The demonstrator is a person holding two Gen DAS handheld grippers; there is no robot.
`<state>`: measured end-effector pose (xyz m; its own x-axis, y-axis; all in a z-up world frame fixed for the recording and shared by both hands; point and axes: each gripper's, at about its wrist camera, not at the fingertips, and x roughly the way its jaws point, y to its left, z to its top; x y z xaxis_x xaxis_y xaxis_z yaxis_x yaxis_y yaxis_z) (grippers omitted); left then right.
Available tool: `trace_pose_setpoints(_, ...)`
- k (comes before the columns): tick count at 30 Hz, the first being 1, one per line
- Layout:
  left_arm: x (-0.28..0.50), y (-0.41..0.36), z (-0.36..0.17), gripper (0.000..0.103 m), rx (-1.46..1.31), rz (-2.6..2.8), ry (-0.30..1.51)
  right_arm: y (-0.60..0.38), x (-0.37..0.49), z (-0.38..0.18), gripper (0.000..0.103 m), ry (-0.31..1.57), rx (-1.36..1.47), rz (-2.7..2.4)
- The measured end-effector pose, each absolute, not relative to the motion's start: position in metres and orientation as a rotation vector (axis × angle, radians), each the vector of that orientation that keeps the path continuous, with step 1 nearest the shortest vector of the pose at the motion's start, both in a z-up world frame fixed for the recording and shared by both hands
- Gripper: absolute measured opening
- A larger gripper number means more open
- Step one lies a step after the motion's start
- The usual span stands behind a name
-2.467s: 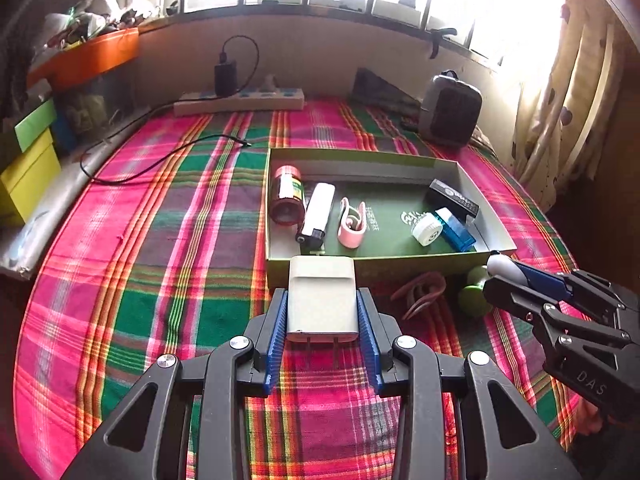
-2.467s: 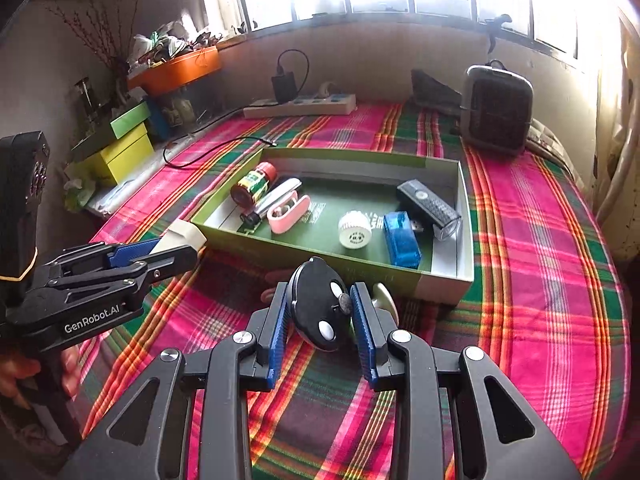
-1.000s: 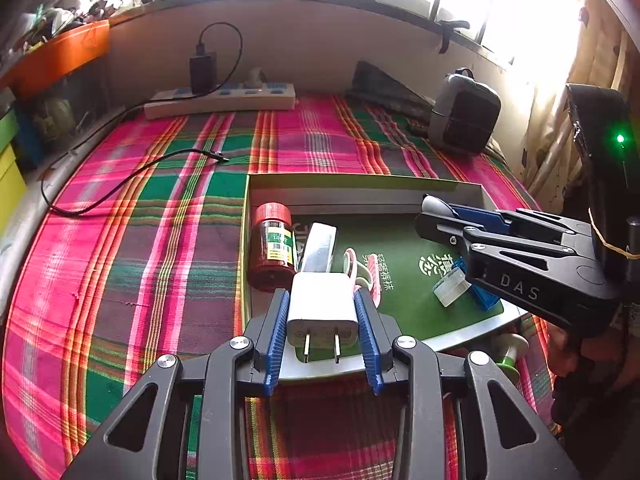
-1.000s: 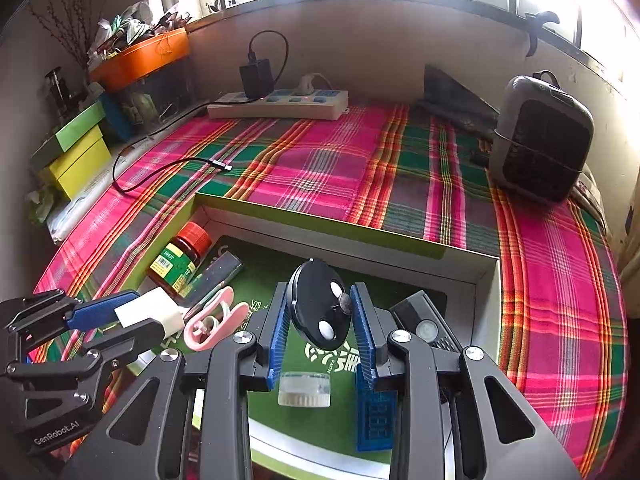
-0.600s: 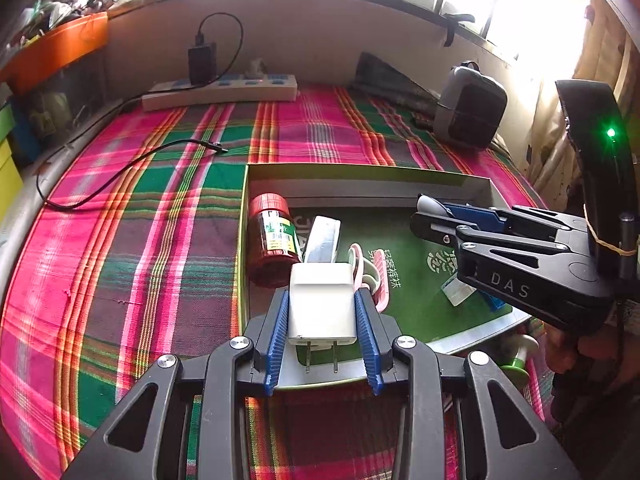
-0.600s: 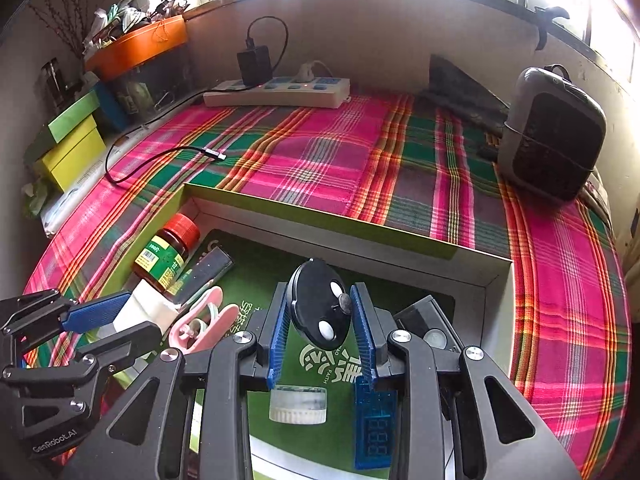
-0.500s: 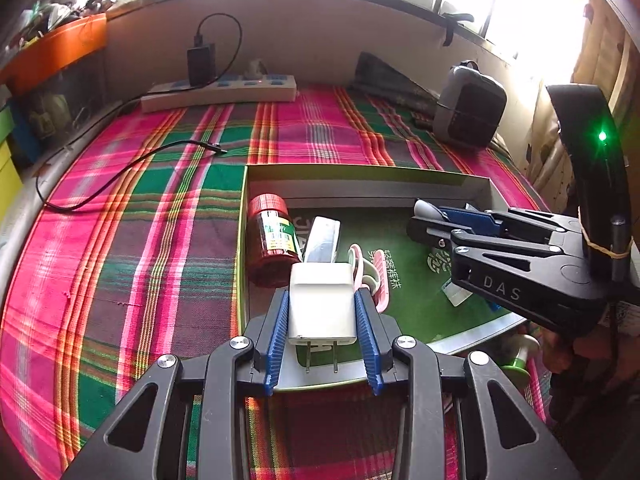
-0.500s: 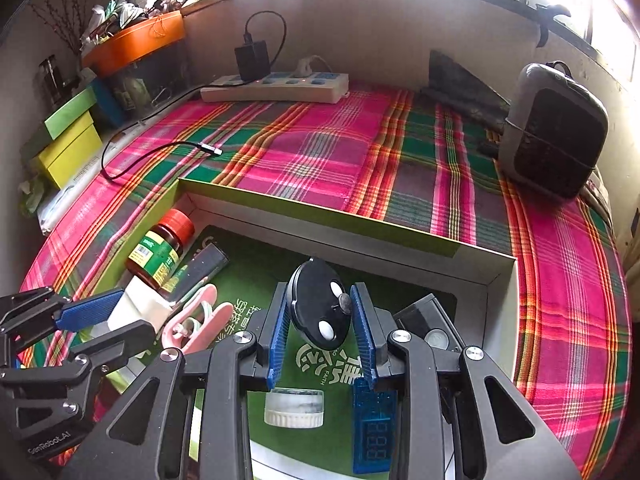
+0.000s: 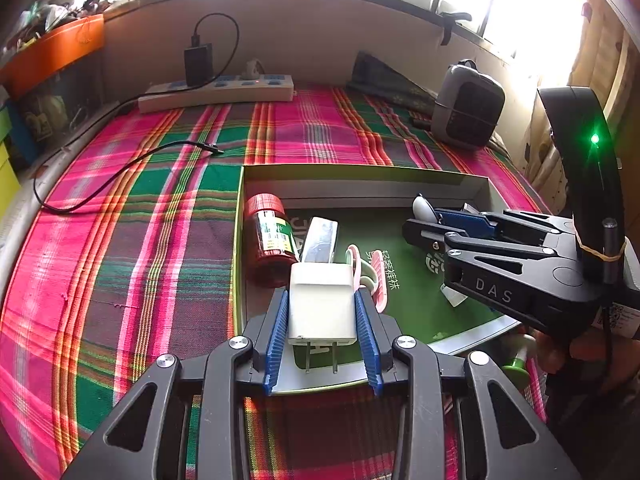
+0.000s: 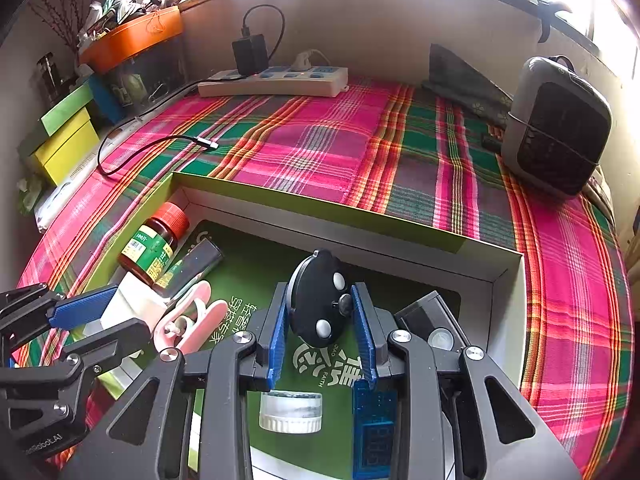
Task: Organize rigid objects
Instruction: 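Carry the charger with the left tool while the right tool carries the fob over the box, then lower and open the left tool on the charger while the right tool releases the fob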
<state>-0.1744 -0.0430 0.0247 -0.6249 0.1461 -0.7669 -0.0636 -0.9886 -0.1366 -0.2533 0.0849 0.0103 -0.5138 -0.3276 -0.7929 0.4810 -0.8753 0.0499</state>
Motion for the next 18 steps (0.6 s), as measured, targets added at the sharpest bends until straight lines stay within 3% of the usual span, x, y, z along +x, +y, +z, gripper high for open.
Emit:
trace_pose_setpoints(12,-0.1741,-0.0405,0.0240,0.034,-1.301,2.723,-0.145,0.0855,-0.2537,0.0093,0.032,0.225,1.199,-2.374)
trace_pose_setpoints(18,-0.1737,-0.0396,0.0245,0.037,-1.298,2.718,-0.148,0.0867,-0.2546,0.0109,0.043,0.204,1.189,-2.371)
